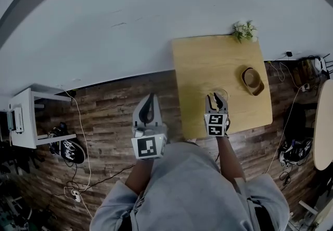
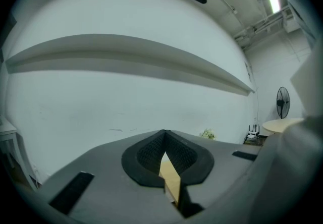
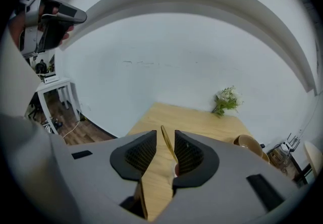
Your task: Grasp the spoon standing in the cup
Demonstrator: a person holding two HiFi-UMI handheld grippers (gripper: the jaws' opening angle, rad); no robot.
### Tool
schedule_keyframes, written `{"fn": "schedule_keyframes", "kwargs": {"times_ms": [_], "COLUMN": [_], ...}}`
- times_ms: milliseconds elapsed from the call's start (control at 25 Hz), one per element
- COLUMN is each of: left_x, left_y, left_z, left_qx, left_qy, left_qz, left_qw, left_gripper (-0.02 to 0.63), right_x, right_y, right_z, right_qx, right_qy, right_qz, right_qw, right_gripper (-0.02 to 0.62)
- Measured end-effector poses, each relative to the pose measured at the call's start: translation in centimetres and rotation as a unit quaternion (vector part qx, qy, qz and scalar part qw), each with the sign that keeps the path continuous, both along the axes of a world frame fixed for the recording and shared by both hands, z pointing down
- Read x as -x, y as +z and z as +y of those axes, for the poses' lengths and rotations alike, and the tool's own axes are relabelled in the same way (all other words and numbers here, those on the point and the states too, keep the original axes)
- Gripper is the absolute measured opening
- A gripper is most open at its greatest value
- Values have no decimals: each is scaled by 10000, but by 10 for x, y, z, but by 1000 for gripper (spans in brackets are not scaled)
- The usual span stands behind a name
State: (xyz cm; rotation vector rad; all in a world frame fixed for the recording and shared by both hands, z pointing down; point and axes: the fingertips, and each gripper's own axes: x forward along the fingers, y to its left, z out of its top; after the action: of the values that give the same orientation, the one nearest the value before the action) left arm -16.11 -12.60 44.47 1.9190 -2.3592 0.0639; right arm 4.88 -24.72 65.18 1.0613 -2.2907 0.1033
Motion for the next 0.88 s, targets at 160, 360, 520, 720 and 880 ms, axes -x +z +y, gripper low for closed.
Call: {"fn": "schedule_keyframes", "kwargs": {"times_ms": [160, 360, 520, 720, 880], "left_x": [5, 12, 16, 18, 19], "left_y": [-2, 5, -1, 1, 0], "left_z": [4, 13, 14, 15, 12], "left_qx": [2, 123, 64, 102, 82], "left_qy": [-154, -286, -362, -349, -280], "left_qz": [67, 22, 30, 24, 34], "left_qw": [9999, 9995, 9993, 9993, 9996], "left_gripper": [0, 0, 2, 0, 2], "right_x": [0, 0, 0, -1, -4], "right_y": [8, 19, 19, 12, 4], "right_z": [-5, -7, -9, -15, -16], "right_qx": [1, 57, -29, -240, -396], "right_qy": [3, -2, 68, 196, 317], "right_qz": [121, 254, 320, 353, 312], "right_qw": [9999, 9997, 9995, 9989, 9982], "right_gripper": [86, 83, 44, 18, 5]}}
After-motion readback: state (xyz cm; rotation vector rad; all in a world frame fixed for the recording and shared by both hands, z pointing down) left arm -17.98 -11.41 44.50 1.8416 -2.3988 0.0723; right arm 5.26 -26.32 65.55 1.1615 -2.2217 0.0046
